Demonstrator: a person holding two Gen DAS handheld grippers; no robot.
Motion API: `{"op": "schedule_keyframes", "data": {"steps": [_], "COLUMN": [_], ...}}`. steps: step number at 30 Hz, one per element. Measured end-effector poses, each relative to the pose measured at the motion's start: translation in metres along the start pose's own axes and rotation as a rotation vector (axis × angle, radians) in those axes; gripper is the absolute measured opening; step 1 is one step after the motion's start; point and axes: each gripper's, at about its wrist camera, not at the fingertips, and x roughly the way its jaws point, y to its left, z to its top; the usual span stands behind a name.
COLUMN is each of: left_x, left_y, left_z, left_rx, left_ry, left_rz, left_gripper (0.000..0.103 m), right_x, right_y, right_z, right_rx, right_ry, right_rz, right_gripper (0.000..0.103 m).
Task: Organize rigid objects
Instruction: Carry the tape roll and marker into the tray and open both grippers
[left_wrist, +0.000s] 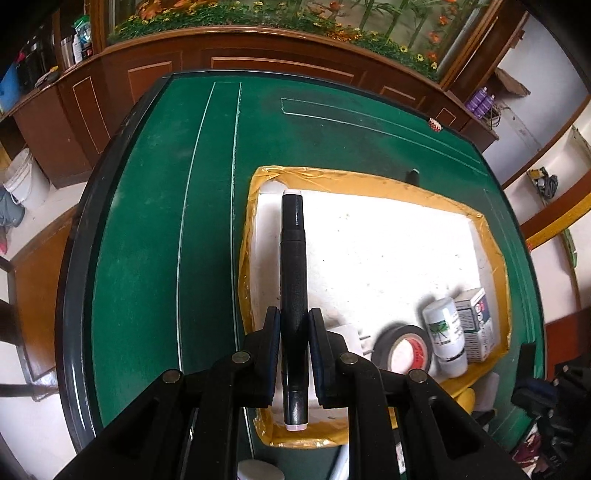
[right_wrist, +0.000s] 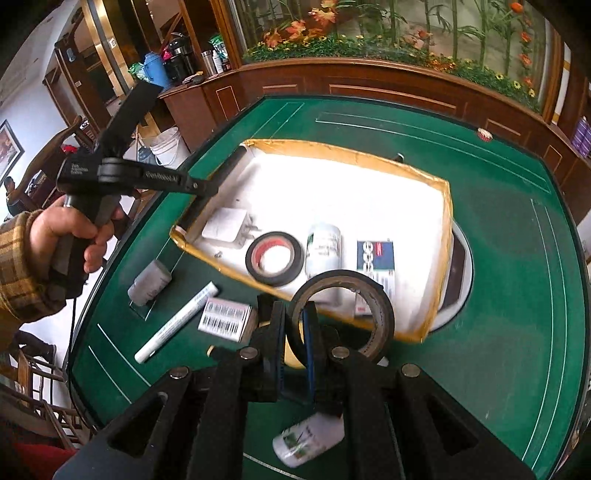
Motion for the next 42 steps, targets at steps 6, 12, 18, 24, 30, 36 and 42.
{"op": "schedule_keyframes", "data": {"steps": [6, 12, 18, 24, 30, 36, 42], "left_x": [0.009, 0.01, 0.012, 0.023, 0.034, 0.035, 0.033], "left_y": [0.001, 0.001, -0.002, -0.004, -0.003, -0.004, -0.005], "left_z": [0.0, -0.001, 0.0, 0.008, 0.012, 0.013, 0.01], "left_rx": [0.012, 0.03, 0.049, 0.04, 0.028, 0.034, 0.034], "left_ry": [0.009, 0.002, 0.006, 0.028, 0.043, 0.042, 0.03], "left_rz": [0.024, 0.041, 0.058, 0.057, 0.057, 0.057, 0.064], "left_gripper": [0.015, 0.015, 0.015, 0.015, 0.015, 0.015, 0.015], "right_x": [0.01, 0.028, 0.062, 0.104, 0.13, 0.145, 0.151], "right_y": [-0.004, -0.001, 0.011, 0.019, 0.016, 0.016, 0.02], "right_z": [0.02, 0.045, 0.074, 0.098, 0.106, 0.105, 0.101], "right_rx": [-0.026, -0.048, -0.072, -0.103, -0.09, -0.089, -0.107], "right_ry": [0.005, 0.015, 0.034, 0.069, 0.095, 0.112, 0.123], "right_rz": [0.008, 0.039, 0.091, 0.083, 0.077, 0.078, 0.06], "right_gripper": [0.008, 0.008, 0.008, 0.008, 0.008, 0.008, 0.009]}}
